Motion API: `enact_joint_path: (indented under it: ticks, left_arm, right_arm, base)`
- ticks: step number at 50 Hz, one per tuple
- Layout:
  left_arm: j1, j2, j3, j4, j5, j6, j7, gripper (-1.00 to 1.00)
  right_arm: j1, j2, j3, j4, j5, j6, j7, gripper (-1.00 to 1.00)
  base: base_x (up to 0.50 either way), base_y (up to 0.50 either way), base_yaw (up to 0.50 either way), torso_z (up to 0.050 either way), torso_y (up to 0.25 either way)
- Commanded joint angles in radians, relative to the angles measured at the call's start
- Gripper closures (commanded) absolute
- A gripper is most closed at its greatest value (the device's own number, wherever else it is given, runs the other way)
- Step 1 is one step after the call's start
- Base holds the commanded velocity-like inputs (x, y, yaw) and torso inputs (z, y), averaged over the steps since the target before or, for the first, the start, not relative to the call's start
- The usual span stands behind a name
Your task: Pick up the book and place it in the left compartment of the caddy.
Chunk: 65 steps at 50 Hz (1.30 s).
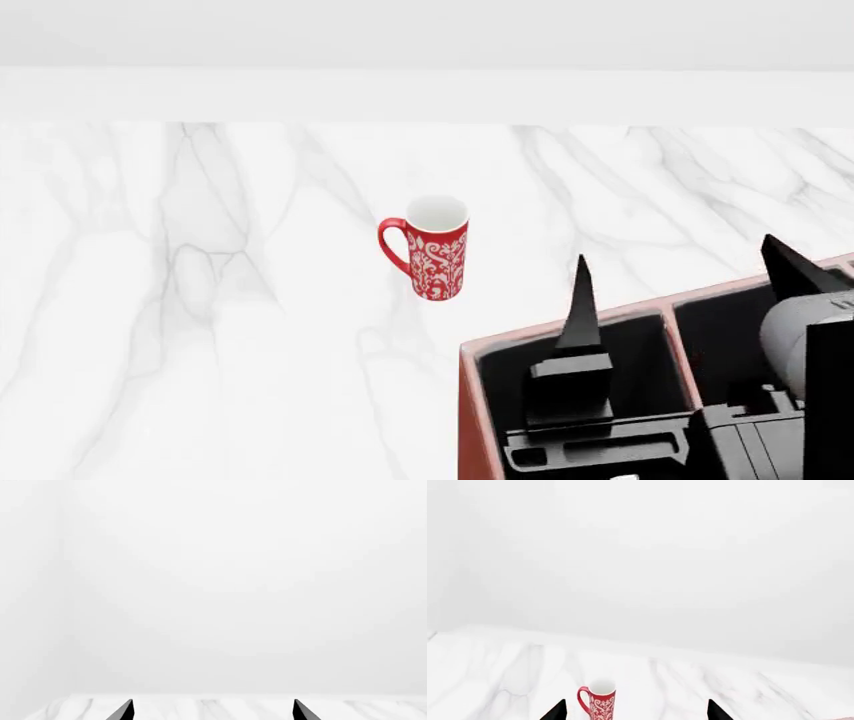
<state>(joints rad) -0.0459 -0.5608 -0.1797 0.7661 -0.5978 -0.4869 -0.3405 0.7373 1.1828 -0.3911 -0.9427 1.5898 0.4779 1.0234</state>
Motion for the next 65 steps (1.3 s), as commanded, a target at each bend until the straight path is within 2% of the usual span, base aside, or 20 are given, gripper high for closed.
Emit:
enact_joint_path:
  ticks: [1,15,23,30,42,54,65]
  left_arm:
    - [0.018,-0.007,-0.016,0.034,-0.018,0.001,-0.003,-1.0]
    - [0.041,-0.014,-0.038,0.073,-0.042,0.006,-0.006,-1.0]
    - [0.05,-0.019,-0.048,0.088,-0.054,0.008,-0.007,-1.0]
    - [0.058,-0.022,-0.056,0.1,-0.062,0.012,-0.009,-1.0]
    - [0.063,-0.027,-0.065,0.108,-0.073,0.015,-0.012,-1.0]
    - [0.072,-0.03,-0.076,0.117,-0.082,0.022,-0.014,-1.0]
    - [0.07,-0.03,-0.091,0.12,-0.101,0.023,-0.026,-1.0]
  right_arm:
    - [0.008,-0.006,0.02,-0.044,-0.024,-0.013,0.048,-1.0]
    - [0.009,-0.032,-0.004,-0.087,-0.07,0.022,0.081,-1.0]
    - [0.001,-0.018,-0.041,-0.104,-0.159,-0.001,0.075,-1.0]
    - [0.122,0.076,-0.306,-0.104,-0.28,-0.173,0.097,-1.0]
    - [0.259,0.13,-0.599,-0.104,-0.407,-0.347,0.122,-1.0]
    - [0.492,0.156,-1.0,-0.104,-0.597,-0.49,0.193,-1.0]
    - [0.711,0.152,-1.305,-0.104,-0.695,-0.564,0.283,-1.0]
  base:
    - [0.0,0.0,0.0,0.0,0.0]
    - [0.0,0.0,0.0,0.0,0.0]
    - [0.0,0.0,0.0,0.0,0.0]
    - [0.0,0.0,0.0,0.0,0.0]
    - [0.0,0.0,0.0,0.0,0.0]
    - [0.0,0.0,0.0,0.0,0.0]
    - [0.0,0.0,0.0,0.0,0.0]
